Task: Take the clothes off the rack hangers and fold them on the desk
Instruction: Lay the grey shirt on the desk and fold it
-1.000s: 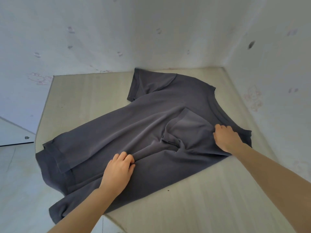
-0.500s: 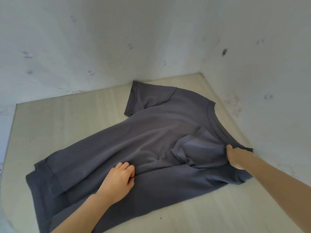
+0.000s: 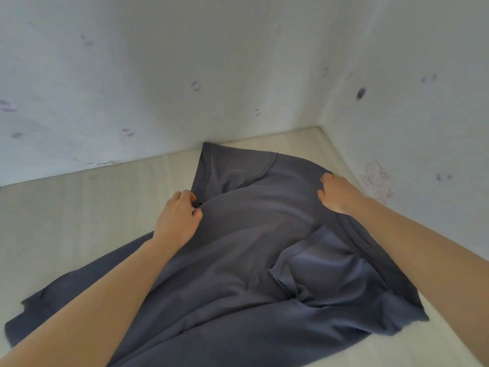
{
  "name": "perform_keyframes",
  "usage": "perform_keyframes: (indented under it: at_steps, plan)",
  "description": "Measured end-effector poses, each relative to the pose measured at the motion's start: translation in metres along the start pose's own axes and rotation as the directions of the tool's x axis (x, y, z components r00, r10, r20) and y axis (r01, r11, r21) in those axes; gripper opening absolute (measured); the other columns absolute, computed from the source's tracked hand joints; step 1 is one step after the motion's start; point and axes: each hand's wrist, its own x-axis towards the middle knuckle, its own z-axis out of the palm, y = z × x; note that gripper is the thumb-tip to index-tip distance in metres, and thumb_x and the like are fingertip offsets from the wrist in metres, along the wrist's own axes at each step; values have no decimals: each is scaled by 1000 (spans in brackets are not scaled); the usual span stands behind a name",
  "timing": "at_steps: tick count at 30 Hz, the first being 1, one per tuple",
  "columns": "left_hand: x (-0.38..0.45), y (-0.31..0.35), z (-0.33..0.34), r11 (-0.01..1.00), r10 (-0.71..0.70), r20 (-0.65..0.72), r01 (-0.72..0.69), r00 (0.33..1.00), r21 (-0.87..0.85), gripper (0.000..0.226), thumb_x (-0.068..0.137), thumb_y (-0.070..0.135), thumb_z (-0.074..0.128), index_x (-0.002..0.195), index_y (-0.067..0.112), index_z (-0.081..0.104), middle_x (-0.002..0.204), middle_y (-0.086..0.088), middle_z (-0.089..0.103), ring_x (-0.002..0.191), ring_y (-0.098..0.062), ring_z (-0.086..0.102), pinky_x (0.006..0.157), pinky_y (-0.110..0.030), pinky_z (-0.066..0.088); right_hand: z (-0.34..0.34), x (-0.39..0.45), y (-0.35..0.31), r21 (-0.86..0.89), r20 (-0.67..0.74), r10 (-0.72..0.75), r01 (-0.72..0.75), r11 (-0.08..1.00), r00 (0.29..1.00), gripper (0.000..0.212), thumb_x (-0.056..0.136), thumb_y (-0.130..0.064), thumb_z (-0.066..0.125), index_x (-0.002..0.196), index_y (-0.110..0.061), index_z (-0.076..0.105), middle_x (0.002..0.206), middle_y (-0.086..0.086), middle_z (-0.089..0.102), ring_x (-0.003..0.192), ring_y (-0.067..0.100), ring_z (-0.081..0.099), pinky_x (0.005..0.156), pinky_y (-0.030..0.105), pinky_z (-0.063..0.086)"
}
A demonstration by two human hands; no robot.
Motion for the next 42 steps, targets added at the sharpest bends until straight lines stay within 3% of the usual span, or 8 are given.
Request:
perform_keyframes:
  at_steps: [7,12,17,21,24,30,37,42]
  plan:
    - [20,0,17,973,-228,65,231,971,-33,31,96,43,51,85,18,65,85,-6,67,76,-21,60,72,-36,51,-5,70,-39,48,-87,-86,91,995,992,46,103,-23,34,143,-1,30,140,22,40,123,39,40,101,43,36]
    - [19,4,24,989,-124,301,142,945,-36,51,89,53,58,54,17,50,57,1,55,56,-15,52,56,-27,40,6,87,-49,15,-104,-89,91,996,991,47,102,-24,36,147,-11,27,142,18,39,124,39,40,100,47,35]
    - [25,15,24,979,-72,462,151,884,-135,45,91,43,62,61,14,46,53,4,43,52,-10,40,54,-22,32,9,90,-44,-57,-66,-44,40,998,997,39,100,-34,43,133,-12,44,128,19,46,117,37,40,92,44,36]
    - [36,17,17,966,-102,344,175,933,-189,37,92,28,62,60,11,56,58,-3,52,60,-17,49,56,-27,36,-4,84,-37,67,-157,-15,26,997,987,34,97,-31,50,125,-10,50,126,17,45,116,37,40,91,43,36]
    - [40,20,6,949,-159,157,194,975,-249,22,93,23,60,83,7,71,77,-10,66,76,-23,59,62,-28,39,-20,74,-25,239,-231,2,54,969,973,26,96,-26,53,116,-9,50,117,15,52,112,35,45,89,41,37]
    - [20,36,-15,962,-57,-136,18,989,-271,19,93,15,56,78,17,68,70,4,63,68,-11,57,56,-15,35,-43,26,3,469,-243,-62,173,866,968,13,87,-16,66,93,-13,54,92,3,58,85,21,53,72,29,36]
    - [-60,33,16,961,249,-79,-257,965,-105,4,89,18,65,89,18,69,83,12,57,77,-11,55,69,-27,42,-20,-42,46,483,-153,-54,123,867,987,6,91,-17,61,89,-20,67,96,-1,68,95,17,62,82,26,42]
    - [-99,16,51,956,282,106,-289,953,55,14,92,33,61,95,21,67,92,11,56,84,-11,55,69,-32,51,17,-68,63,374,-19,-6,13,927,1000,8,95,-18,57,99,-17,63,103,2,64,104,23,59,82,27,39]
